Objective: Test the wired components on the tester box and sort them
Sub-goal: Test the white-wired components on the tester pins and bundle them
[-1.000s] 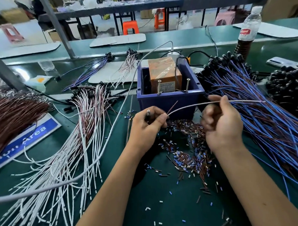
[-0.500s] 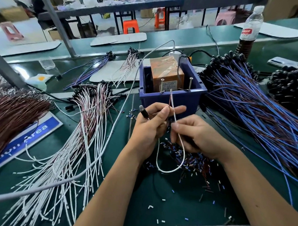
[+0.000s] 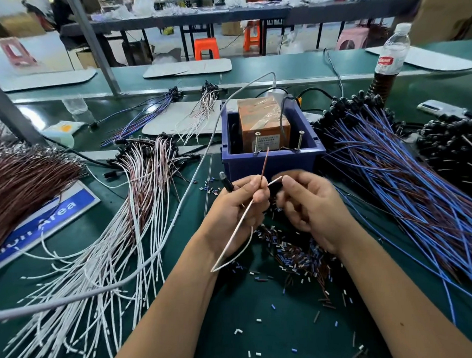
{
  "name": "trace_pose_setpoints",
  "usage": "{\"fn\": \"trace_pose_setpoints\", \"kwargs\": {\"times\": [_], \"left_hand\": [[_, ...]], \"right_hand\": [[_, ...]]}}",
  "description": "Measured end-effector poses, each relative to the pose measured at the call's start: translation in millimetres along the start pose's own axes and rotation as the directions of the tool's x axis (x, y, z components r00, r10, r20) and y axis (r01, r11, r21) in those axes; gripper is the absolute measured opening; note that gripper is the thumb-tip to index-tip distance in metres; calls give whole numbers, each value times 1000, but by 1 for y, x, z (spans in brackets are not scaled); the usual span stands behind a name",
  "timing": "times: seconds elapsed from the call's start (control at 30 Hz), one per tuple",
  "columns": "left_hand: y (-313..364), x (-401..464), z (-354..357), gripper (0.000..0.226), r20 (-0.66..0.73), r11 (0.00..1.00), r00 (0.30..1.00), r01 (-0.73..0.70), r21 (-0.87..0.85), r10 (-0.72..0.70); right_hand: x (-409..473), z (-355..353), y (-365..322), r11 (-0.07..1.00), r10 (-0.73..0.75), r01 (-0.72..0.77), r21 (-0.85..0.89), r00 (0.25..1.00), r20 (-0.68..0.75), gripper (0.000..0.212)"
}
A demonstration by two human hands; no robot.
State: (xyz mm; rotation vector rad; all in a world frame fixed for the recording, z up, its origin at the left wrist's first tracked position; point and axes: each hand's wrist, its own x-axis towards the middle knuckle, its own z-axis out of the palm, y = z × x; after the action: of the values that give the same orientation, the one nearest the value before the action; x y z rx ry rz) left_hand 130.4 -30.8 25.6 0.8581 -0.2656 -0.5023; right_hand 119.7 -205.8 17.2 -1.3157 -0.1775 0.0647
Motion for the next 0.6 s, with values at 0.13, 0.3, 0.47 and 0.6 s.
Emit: {"fn": "trace_pose_setpoints", "kwargs": {"times": [0.13, 0.3, 0.47, 0.6], "left_hand": [[-1, 0, -2, 16, 50, 1000, 999, 21, 19, -22], [-2, 0, -2, 19, 69, 998, 998, 0, 62, -4], [-2, 1, -1, 24, -8, 995, 995, -99, 29, 99], [-8, 4, 2, 21, -36, 986, 990, -129, 108, 133]], "right_hand": [[-1, -3, -4, 993, -79, 72, -97, 994, -77, 13], [-1, -5, -12, 993, -118, 116, -23, 978, -172, 23], [-2, -13, -11, 1000, -31, 31, -2, 982, -186, 27], [-2, 7, 3, 1000, 26, -26, -8, 999, 23, 27]]}}
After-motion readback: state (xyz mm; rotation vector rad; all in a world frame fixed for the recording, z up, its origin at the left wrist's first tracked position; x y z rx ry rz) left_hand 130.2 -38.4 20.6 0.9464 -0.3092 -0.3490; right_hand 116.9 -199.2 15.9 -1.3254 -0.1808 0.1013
